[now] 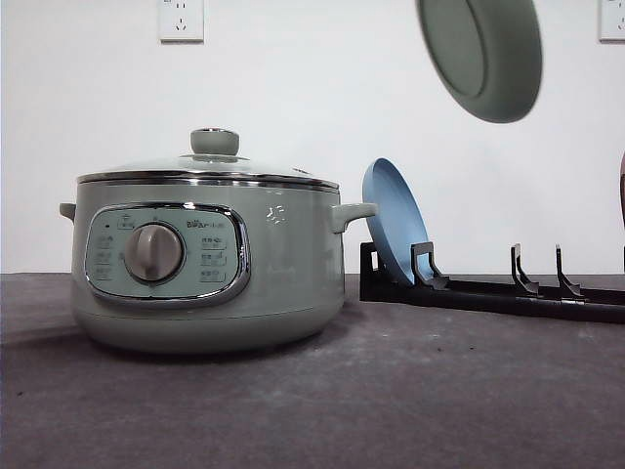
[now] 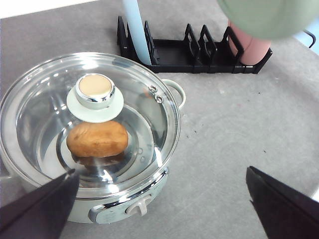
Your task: Transfer potato from steamer to green plate
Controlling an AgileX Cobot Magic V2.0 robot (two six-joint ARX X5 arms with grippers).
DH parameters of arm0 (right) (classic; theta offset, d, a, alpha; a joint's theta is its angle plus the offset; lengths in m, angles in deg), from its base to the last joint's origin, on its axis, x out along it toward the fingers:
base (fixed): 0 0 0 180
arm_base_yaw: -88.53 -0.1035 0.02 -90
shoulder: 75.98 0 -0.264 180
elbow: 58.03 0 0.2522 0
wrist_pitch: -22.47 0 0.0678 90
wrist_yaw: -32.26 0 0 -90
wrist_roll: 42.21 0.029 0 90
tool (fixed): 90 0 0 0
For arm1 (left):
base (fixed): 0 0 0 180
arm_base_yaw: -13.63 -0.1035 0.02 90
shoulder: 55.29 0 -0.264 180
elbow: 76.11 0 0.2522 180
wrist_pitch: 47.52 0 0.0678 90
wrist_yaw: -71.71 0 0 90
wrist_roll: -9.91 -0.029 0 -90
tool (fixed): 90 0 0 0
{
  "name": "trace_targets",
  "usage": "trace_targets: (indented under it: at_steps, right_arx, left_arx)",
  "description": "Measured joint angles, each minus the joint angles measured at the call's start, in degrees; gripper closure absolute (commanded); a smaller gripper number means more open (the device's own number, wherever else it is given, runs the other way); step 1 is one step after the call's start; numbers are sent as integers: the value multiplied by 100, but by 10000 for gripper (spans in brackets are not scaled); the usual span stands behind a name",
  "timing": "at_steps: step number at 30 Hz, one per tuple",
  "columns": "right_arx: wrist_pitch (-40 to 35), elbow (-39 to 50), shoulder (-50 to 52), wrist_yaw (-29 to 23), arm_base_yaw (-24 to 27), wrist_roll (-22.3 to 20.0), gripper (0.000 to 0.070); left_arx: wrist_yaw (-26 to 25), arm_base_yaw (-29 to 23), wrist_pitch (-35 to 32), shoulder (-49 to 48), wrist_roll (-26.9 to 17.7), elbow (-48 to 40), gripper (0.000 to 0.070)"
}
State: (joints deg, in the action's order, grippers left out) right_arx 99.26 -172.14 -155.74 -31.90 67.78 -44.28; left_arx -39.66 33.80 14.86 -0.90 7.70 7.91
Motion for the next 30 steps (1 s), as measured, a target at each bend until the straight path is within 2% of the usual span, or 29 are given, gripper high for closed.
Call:
trace_targets:
  at_steps: [6, 13, 19, 22, 30]
  right_arx:
    - [305, 440, 414, -1377, -1103, -175, 699]
    - [355, 1282, 736, -2568, -2187, -122, 699]
    - [323, 2253, 751, -3178, -2810, 202, 700]
    - [61, 2784, 751, -3421, -3053, 448, 699]
    - [-787, 3926, 751, -3481, -3486, 1029, 700]
  left_arx:
    - [0, 0, 5, -2, -1, 0, 0]
    - [0, 0, 6, -2, -1, 0, 0]
    - [0, 0, 7, -2, -1, 0, 0]
    - [0, 0, 5, -2, -1, 0, 0]
    - [0, 0, 6, -2, -1, 0, 0]
